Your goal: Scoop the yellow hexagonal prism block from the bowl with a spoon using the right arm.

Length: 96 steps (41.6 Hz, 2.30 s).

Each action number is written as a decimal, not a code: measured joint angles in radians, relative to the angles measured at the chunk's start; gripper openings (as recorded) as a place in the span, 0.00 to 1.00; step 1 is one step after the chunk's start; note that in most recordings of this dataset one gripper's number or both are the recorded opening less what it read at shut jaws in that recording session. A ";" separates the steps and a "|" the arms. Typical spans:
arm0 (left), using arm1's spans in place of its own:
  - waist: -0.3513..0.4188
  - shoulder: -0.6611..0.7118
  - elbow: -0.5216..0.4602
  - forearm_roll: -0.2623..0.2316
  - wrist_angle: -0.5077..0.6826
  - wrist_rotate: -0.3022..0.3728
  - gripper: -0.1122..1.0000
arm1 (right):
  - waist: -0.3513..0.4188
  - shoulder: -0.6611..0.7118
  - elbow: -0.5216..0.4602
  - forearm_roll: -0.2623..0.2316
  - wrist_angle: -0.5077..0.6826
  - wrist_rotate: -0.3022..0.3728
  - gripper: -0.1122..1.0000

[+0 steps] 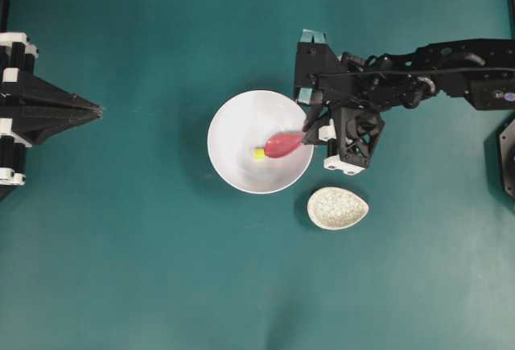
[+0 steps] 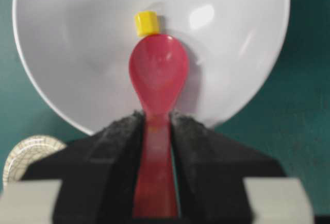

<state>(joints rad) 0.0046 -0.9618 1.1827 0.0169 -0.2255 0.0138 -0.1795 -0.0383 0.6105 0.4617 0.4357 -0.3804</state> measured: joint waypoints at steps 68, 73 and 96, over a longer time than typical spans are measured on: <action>0.000 -0.003 0.000 0.000 0.009 0.000 0.10 | 0.025 -0.028 -0.058 0.002 -0.143 0.003 0.32; 0.000 -0.003 0.000 0.000 0.009 0.000 0.10 | 0.025 -0.077 -0.058 0.008 -0.094 0.021 0.32; 0.000 -0.003 0.000 0.000 0.009 0.000 0.10 | 0.026 -0.130 -0.058 -0.002 0.137 0.192 0.31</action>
<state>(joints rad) 0.0046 -0.9649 1.1827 0.0169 -0.2163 0.0138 -0.1534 -0.1687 0.5522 0.4602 0.5722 -0.1887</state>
